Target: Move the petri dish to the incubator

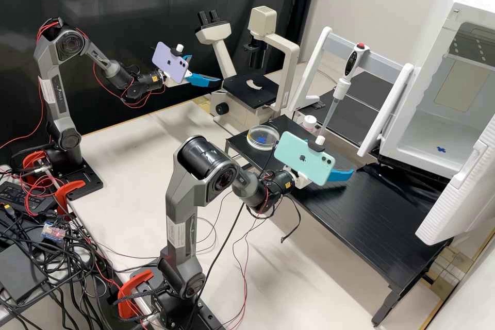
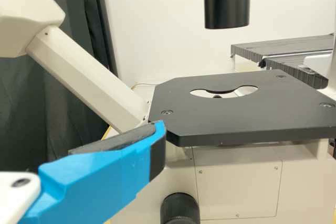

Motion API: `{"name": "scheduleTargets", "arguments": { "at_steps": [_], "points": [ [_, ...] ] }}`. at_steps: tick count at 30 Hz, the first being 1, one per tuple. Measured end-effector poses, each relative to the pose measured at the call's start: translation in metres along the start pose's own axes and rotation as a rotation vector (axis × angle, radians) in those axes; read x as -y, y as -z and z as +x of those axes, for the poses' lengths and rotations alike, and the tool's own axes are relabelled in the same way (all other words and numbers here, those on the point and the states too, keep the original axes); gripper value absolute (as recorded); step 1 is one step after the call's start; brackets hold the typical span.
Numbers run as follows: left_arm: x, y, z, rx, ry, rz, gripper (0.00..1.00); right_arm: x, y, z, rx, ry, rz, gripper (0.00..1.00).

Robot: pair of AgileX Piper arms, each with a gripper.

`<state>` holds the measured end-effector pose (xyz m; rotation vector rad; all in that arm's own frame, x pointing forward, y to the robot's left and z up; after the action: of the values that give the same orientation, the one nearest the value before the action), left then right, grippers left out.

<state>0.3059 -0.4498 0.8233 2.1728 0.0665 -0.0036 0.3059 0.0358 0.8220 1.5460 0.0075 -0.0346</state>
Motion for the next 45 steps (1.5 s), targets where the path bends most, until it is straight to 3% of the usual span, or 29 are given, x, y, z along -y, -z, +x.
{"name": "scheduleTargets", "arguments": {
  "at_steps": [11,16,19,27,35,45],
  "points": [
    [0.000,0.000,0.000,0.000,0.000,0.000,1.00,0.000,0.000,0.000,0.001,-0.001,0.003,1.00],
    [0.000,0.000,0.000,0.000,0.000,0.000,1.00,-0.004,0.002,-0.009,-0.011,-0.005,0.057,1.00],
    [0.000,0.000,0.000,0.000,0.000,0.000,1.00,-0.008,0.009,-0.019,-0.056,-0.014,0.087,1.00],
    [0.000,0.000,0.000,0.000,0.000,0.000,1.00,0.000,0.038,-0.050,-0.236,0.000,0.097,1.00],
    [0.000,0.000,0.000,0.000,0.000,0.000,1.00,0.033,0.061,-0.069,-0.347,0.134,0.029,1.00],
    [0.000,0.000,0.000,0.000,0.000,0.000,1.00,0.072,0.063,-0.068,-0.359,0.277,-0.036,1.00]
  ]
}}
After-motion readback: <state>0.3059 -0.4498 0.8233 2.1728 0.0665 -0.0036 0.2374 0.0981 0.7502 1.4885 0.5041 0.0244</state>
